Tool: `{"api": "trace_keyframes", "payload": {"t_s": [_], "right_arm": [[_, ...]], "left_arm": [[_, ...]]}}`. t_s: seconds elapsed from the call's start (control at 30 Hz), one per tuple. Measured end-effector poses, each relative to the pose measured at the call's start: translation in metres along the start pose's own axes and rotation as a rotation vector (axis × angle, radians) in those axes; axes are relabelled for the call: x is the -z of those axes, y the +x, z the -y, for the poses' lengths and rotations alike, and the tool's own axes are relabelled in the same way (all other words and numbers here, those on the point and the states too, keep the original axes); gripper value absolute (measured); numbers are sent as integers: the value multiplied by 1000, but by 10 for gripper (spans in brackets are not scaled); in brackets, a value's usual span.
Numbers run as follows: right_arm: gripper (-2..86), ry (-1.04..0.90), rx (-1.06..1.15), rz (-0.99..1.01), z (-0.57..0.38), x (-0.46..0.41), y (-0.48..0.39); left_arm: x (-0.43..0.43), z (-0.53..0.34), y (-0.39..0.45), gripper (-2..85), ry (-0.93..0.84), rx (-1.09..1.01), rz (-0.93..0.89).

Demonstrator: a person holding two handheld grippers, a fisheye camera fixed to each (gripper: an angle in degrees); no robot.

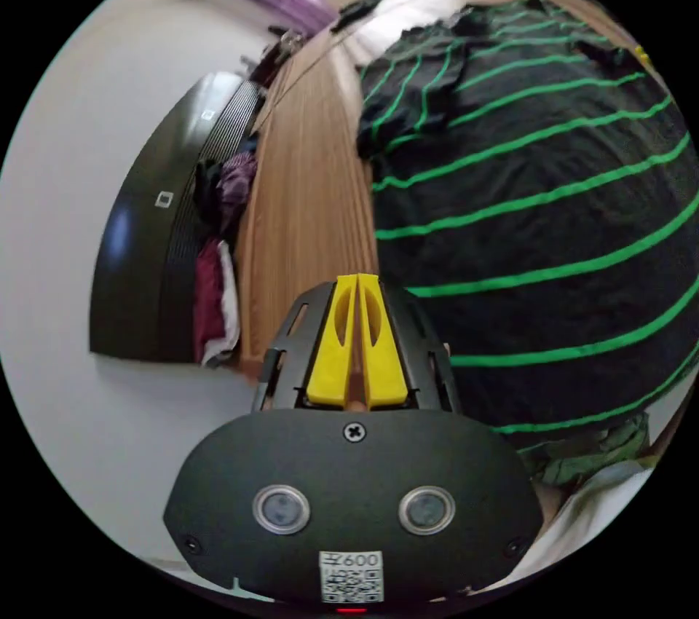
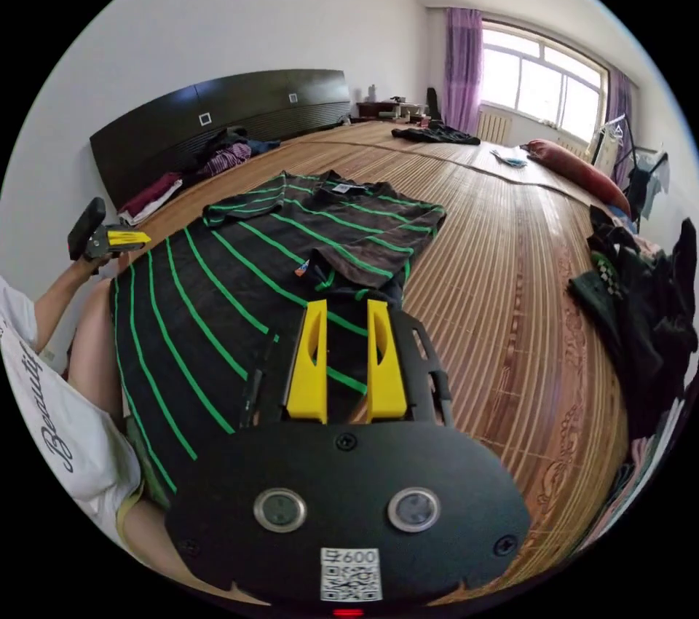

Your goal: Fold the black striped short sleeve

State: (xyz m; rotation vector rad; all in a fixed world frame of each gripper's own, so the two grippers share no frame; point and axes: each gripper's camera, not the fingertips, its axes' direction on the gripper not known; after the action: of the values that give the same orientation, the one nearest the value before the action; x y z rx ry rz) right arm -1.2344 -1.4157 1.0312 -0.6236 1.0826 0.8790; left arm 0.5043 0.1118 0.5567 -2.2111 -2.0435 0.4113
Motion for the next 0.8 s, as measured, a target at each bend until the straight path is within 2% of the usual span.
{"api": "trace_keyframes", "payload": {"t_s": [0.07,0.17,0.27,0.3,0.4,0.47,0.6,0.7,0.8], "right_arm": [[61,-48,-10,23,-1,-9,5],[57,-100,57,-48,1,-16,0],[49,-82,43,-159,2,-15,3],[47,-66,40,-182,2,-12,5],[40,-31,47,-188,4,-4,15],[37,-25,23,-185,5,0,25],[29,7,-48,-112,10,17,55],[31,40,-93,-44,14,31,77],[31,35,-148,12,21,37,102]], "left_arm": [[18,-4,4,23,70,13,62],[62,16,-2,40,213,82,-4],[126,67,4,84,484,69,-271],[152,94,16,109,597,27,-396],[205,174,72,117,775,-134,-618],[223,229,115,114,769,-210,-653],[223,330,193,117,628,-259,-777],[216,357,224,113,559,-335,-781],[207,367,226,96,573,-279,-741]]}}
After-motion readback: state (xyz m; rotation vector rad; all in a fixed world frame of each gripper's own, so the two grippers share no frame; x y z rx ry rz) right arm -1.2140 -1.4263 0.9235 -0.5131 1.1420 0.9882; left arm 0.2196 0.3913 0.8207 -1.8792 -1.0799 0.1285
